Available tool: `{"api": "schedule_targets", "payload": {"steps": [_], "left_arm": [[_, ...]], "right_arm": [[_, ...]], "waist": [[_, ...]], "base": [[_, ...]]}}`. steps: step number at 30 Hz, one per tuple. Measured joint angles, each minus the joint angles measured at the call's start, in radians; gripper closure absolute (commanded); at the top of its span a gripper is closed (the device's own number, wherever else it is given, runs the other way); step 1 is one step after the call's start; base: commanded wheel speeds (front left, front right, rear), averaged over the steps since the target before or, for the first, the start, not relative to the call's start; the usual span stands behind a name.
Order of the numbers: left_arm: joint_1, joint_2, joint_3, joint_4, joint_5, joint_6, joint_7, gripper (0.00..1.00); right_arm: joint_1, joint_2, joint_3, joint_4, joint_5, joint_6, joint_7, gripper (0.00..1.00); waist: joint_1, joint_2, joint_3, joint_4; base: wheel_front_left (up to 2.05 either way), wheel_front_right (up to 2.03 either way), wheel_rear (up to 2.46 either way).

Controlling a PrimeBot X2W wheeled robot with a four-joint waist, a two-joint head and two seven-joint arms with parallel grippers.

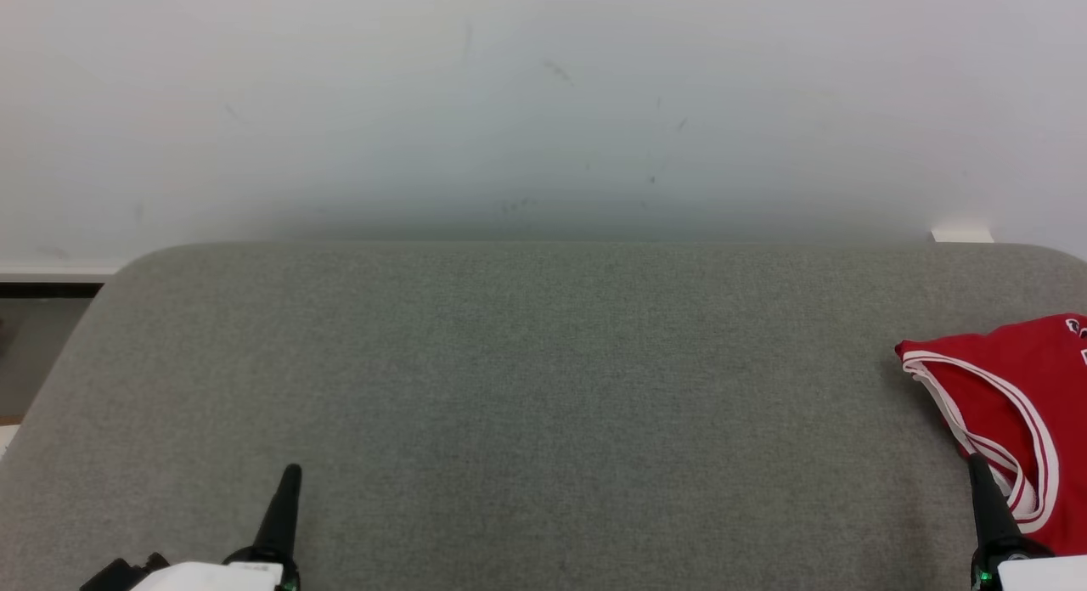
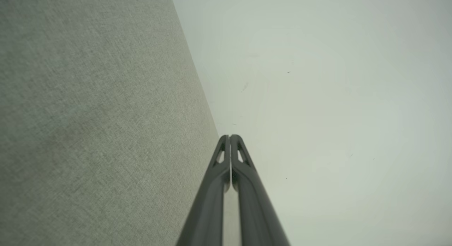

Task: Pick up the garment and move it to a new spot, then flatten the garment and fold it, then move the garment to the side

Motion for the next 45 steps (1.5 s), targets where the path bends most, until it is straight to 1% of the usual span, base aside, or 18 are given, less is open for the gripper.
{"api": "schedule_targets", "payload": {"steps": [19,35,45], "left_arm": [[-0.029,0.005,0.028,0.006,-0.164,-0.032,0.033,1.0],[-0.05,0.008,0.05,0.01,-0.279,-0.055,0.058,1.0],[-0.051,0.008,0.052,0.011,-0.284,-0.055,0.061,1.0]], "right_arm": [[-0.024,0.004,-0.01,-0.009,0.131,0.0,0.037,1.0],[-0.042,0.007,-0.018,-0.014,0.231,0.0,0.063,1.0],[-0.042,0.007,-0.018,-0.014,0.235,0.0,0.063,1.0]], "waist": [[0.0,0.0,0.014,-0.002],[0.0,0.0,0.026,-0.003],[0.0,0.0,0.026,-0.003]], "base": [[0.0,0.0,0.0],[0.0,0.0,0.0],[0.0,0.0,0.0]]}}
